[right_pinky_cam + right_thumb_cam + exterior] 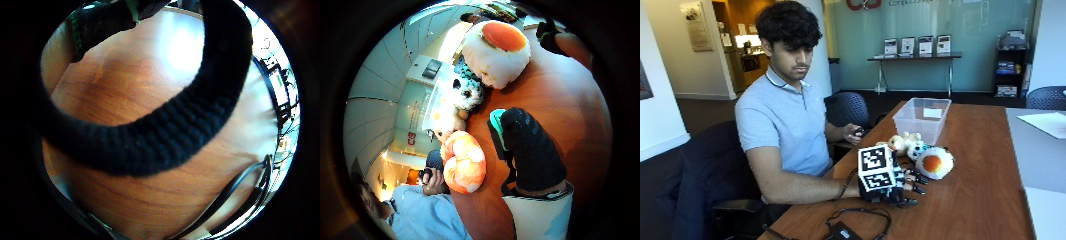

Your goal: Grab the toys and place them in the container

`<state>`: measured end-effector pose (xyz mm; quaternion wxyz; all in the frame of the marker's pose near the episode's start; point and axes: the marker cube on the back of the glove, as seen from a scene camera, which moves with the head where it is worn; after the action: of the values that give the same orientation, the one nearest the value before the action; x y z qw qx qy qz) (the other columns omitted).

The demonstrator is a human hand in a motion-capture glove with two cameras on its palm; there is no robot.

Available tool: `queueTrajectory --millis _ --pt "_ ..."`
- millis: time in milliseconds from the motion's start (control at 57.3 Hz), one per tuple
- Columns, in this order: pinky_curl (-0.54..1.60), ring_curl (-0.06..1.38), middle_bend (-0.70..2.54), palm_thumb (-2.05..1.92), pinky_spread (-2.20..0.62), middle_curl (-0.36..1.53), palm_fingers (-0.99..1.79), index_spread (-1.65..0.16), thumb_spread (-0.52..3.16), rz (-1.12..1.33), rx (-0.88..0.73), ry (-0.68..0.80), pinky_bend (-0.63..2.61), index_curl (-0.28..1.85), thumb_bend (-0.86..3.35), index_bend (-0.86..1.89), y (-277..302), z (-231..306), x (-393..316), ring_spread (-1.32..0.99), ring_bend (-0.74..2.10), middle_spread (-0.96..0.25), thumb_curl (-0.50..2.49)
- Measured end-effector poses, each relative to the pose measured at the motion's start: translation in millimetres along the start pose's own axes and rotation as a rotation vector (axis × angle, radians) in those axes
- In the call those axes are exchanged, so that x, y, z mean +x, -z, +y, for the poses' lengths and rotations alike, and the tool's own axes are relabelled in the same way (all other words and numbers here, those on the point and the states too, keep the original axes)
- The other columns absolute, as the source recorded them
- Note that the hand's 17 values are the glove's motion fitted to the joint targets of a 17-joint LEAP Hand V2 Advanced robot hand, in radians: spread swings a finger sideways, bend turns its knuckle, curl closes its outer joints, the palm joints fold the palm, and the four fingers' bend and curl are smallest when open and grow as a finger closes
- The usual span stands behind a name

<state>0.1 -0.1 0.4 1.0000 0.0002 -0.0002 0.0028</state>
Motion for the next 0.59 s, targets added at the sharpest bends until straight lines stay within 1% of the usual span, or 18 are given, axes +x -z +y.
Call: queueTrajectory --millis 105,227,297,401,523,593 --pt "0.16 0.05 0.16 -0.09 0.03 0.04 0.25 -0.19 0.86 -0.027 0.007 -0.018 0.50 0.13 -0.05 0.32 3.4 -1.8 0.1 -0.05 0.20 -0.01 0.00" --pt "0.21 0.08 0.17 -0.08 0.03 0.08 0.18 -0.25 1.18 -0.124 -0.038 -0.037 0.57 0.16 -0.04 0.27 5.1 -5.3 -11.9 -0.07 0.22 -0.01 0.02" --pt "0.24 0.09 0.16 -0.05 0.04 0.10 0.09 -0.28 1.28 -0.163 -0.099 -0.037 0.64 0.18 -0.03 0.21 5.1 -12.6 -24.4 -0.06 0.19 -0.01 0.04" --pt "0.30 0.09 0.11 -0.01 0.05 0.11 -0.16 -0.30 1.33 -0.167 -0.165 -0.008 0.83 0.17 -0.01 0.10 7.3 -34.5 -41.0 -0.04 0.15 -0.01 0.09" --pt "0.34 0.10 0.09 0.05 0.07 0.12 -0.26 -0.32 1.36 -0.081 -0.252 0.018 0.96 0.16 0.01 0.10 -0.9 -72.8 -55.8 -0.02 0.15 0.00 0.15" --pt "0.36 0.11 0.07 0.07 0.07 0.12 -0.31 -0.32 1.37 -0.062 -0.266 0.018 1.01 0.16 0.02 0.11 -10.5 -92.3 -62.6 -0.01 0.14 0.00 0.18"
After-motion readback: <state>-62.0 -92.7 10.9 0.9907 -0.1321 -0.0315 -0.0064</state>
